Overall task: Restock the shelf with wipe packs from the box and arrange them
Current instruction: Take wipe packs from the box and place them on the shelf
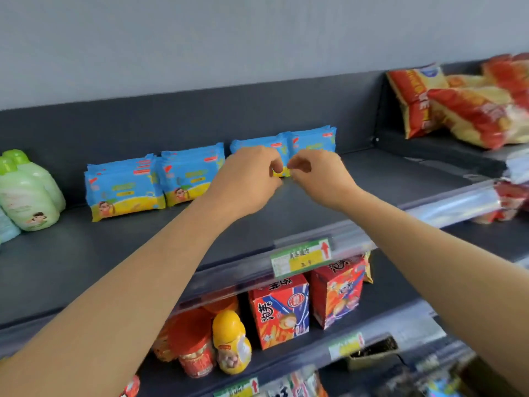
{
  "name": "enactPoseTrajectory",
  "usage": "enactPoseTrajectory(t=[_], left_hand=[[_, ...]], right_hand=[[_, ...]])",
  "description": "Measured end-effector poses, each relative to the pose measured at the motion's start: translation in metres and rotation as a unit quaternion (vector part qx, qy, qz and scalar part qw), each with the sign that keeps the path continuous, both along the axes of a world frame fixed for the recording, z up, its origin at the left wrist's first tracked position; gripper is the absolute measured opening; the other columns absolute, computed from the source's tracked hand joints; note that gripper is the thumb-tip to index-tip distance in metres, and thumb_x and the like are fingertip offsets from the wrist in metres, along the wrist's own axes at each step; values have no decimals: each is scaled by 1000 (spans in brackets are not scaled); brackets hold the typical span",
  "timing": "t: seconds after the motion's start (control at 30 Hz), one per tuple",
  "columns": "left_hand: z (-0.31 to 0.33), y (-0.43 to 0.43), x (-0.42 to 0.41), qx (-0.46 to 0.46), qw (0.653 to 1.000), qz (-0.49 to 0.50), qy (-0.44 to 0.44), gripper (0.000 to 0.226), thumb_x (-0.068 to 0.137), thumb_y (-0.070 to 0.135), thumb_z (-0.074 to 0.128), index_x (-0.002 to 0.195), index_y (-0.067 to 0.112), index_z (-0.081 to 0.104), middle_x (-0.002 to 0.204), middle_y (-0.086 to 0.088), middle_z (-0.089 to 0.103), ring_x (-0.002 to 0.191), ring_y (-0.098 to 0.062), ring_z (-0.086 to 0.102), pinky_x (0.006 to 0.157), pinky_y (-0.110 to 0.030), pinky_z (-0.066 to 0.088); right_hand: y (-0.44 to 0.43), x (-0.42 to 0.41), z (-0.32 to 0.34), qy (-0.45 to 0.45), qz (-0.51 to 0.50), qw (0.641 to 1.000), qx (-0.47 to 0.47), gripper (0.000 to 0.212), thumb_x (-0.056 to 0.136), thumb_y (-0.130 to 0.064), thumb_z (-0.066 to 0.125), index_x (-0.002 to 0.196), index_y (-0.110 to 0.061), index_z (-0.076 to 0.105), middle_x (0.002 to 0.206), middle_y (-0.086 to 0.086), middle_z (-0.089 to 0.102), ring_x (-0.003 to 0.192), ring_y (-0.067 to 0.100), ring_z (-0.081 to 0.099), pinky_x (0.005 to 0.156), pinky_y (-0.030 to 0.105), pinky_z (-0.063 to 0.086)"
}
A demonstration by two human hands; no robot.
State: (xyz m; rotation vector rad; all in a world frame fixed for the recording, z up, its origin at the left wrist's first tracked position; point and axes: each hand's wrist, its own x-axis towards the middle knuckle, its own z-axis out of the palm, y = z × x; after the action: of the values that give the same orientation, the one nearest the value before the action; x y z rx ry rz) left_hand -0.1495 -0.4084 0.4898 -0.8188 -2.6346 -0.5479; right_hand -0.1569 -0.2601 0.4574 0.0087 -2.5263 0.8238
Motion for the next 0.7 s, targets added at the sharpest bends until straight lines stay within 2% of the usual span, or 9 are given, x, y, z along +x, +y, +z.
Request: enactPoseTrajectory(t=[0.13, 0.33, 0.43, 0.53, 0.63, 0.7], left_hand=[[-13, 80, 31, -12, 993, -112, -27, 21, 83, 20, 67, 104, 16, 67, 102, 0, 68, 98, -20, 62, 86, -33, 49], [-54, 195, 82, -49, 964, -244, -97, 20, 84, 21, 67, 102, 16, 67, 89, 4, 61, 91, -18, 60, 80, -31, 47], [-91, 251, 107, -96, 939, -297, -145, 19, 83, 20, 68, 101, 14, 67, 95, 1, 63, 93, -20, 61, 76, -28, 44], [-133, 300, 129, -140, 911, -332, -203, 17, 85, 16, 65, 101, 11, 67, 99, -4, 64, 93, -22, 61, 77, -31, 49], [-183, 339, 146, -203, 878, -346, -262, 17, 86, 12, 63, 101, 7, 67, 92, -3, 59, 84, -17, 55, 71, -29, 44], [-221, 361, 151, -246, 859, -342, -292, 10, 85, 11, 64, 95, 9, 66, 91, -4, 59, 82, -18, 54, 69, -29, 43]], right_hand=[[70, 65, -14, 5, -67, 998, 5, 24, 86, -9, 53, 102, -13, 70, 100, 5, 70, 95, 22, 61, 83, 30, 46], [182, 183, -59, -24, -233, 972, 8, 23, 89, -12, 54, 108, -12, 68, 104, 5, 70, 97, 21, 62, 88, 31, 47], [229, 230, -98, -86, -307, 948, 12, 23, 90, -12, 53, 106, -11, 69, 104, 8, 71, 98, 25, 63, 87, 32, 47], [263, 266, -141, -162, -350, 923, -11, 22, 90, -10, 51, 101, -6, 69, 100, 14, 71, 96, 33, 63, 84, 39, 51], [285, 290, -187, -251, -362, 897, -27, 22, 89, -9, 49, 101, -6, 68, 102, 15, 69, 97, 35, 62, 83, 40, 51], [296, 299, -219, -310, -353, 882, -43, 24, 89, -10, 49, 104, -9, 67, 107, 14, 69, 100, 34, 62, 87, 40, 50]])
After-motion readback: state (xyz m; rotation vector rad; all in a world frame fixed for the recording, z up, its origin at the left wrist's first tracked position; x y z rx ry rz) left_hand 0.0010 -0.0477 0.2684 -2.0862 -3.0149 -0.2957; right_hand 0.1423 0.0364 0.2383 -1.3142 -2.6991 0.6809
